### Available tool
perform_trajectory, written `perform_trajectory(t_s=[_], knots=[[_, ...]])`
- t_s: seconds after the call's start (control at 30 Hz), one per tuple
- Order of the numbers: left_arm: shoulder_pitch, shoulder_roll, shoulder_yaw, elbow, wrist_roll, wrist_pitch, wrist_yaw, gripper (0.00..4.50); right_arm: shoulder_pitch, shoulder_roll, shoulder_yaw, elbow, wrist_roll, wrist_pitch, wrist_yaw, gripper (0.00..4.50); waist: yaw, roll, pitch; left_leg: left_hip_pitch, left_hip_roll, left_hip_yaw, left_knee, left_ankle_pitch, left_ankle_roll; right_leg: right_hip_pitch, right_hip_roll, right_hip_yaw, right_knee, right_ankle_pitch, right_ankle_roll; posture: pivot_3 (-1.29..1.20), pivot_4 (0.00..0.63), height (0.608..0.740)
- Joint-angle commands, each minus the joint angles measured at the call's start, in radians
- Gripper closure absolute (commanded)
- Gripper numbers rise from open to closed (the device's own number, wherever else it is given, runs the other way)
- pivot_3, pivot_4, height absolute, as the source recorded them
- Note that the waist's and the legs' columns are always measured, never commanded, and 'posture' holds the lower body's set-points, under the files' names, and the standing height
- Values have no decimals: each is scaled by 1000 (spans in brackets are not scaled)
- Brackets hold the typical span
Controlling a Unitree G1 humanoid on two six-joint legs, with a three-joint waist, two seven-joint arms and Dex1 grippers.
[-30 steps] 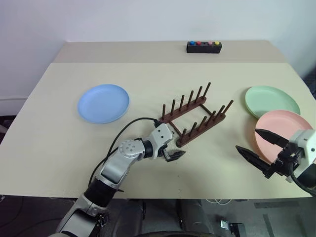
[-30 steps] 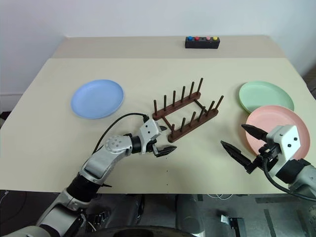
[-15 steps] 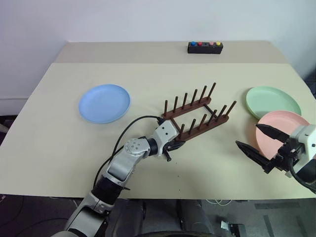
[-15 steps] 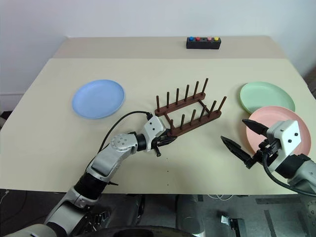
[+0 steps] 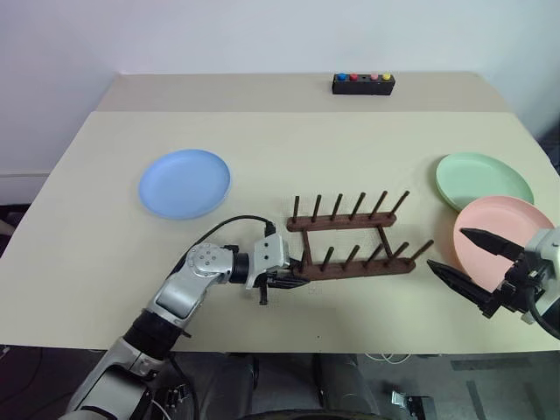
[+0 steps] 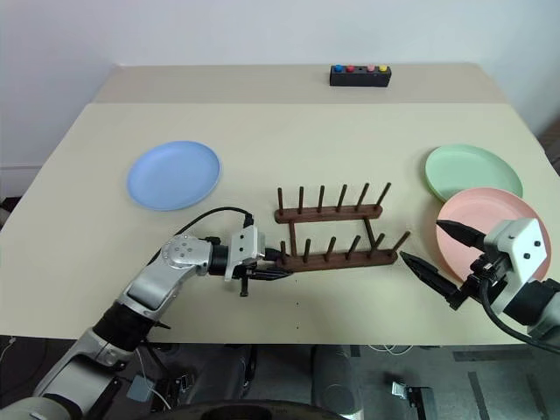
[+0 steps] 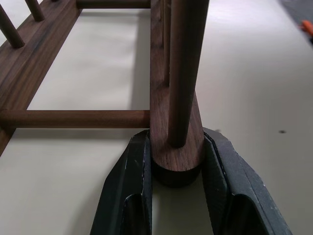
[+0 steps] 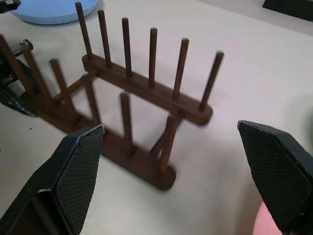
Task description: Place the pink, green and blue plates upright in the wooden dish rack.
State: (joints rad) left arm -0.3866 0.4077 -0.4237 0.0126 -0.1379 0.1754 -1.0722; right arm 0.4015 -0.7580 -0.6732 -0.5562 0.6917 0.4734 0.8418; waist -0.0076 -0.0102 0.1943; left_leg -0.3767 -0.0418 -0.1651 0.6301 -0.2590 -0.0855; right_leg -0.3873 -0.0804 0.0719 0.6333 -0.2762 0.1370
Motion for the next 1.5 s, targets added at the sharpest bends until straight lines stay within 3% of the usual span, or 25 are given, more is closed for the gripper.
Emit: perform_trajectory(t_s=[0.03, 0.6, 0.8, 1.03, 1.07, 1.13, 1.2, 1.33, 1.37, 1.5], knots=[[-28, -36, -45, 44, 23, -41, -24, 3729, 7, 9, -23, -32, 15, -3, -6, 0, 0, 0, 0, 0, 0, 0, 0, 0, 0, 0, 0, 0, 0, 0, 0, 0, 150, 740], [-55, -114, -46, 141, 67, -89, -15, 3729, 58, 19, -63, -55, 23, -3, -22, 0, 0, 0, 0, 0, 0, 0, 0, 0, 0, 0, 0, 0, 0, 0, 1, 0, 150, 740], [-37, -99, -12, 94, 36, -41, -15, 951, 83, 1, -122, -22, 5, -11, 6, 0, -1, 0, 0, 0, 0, 0, 0, 0, 0, 0, 0, 0, 0, 0, 0, 0, 150, 740], [4, -14, 114, -58, -103, 140, -27, 951, 175, 0, -231, 3, 1, -11, 86, 0, -7, 0, 0, 1, 1, 0, -2, 0, 0, -1, 0, 0, 1, 0, 1, 0, 150, 740], [15, 2, 122, -78, -114, 149, -34, 851, 189, 3, -233, -5, 9, -7, 97, 525, -7, 0, 0, 1, 1, 0, -2, 0, 0, -1, 1, 0, 1, 0, 1, 0, 150, 740], [34, 29, 134, -111, -134, 166, -43, 1369, 235, 12, -230, -30, 21, 6, 126, 1202, -5, 0, 0, 1, 1, 0, -2, 0, 0, -1, 0, 0, 1, 0, 1, 0, 150, 740], [55, 66, 124, -145, -140, 180, -69, 2112, 314, 20, -184, -68, -19, 7, 156, 2234, -1, 0, 0, 0, 1, 0, -2, 0, 0, -1, 0, 0, 1, 0, 0, 0, 150, 740], [72, 110, 78, -214, -169, 248, -127, 4197, 390, 28, -76, -116, -105, -6, 140, 4383, -3, 0, 0, 0, 1, 0, -1, 0, 0, -1, 0, 0, 0, -2, -2, 0, 150, 740], [71, 116, 63, -229, -174, 274, -135, 4422, 388, 33, -51, -114, -122, -6, 123, 4486, -3, 0, 0, 0, 1, 0, 0, 0, 0, -1, 0, 0, 0, -2, -2, 0, 150, 740], [60, 100, 11, -255, -167, 329, -119, 4422, 359, 45, 32, -100, -191, -11, 65, 4486, -4, 0, 0, 0, 1, 0, 0, 0, 0, -1, 0, 0, 0, -2, -2, 0, 150, 740]])
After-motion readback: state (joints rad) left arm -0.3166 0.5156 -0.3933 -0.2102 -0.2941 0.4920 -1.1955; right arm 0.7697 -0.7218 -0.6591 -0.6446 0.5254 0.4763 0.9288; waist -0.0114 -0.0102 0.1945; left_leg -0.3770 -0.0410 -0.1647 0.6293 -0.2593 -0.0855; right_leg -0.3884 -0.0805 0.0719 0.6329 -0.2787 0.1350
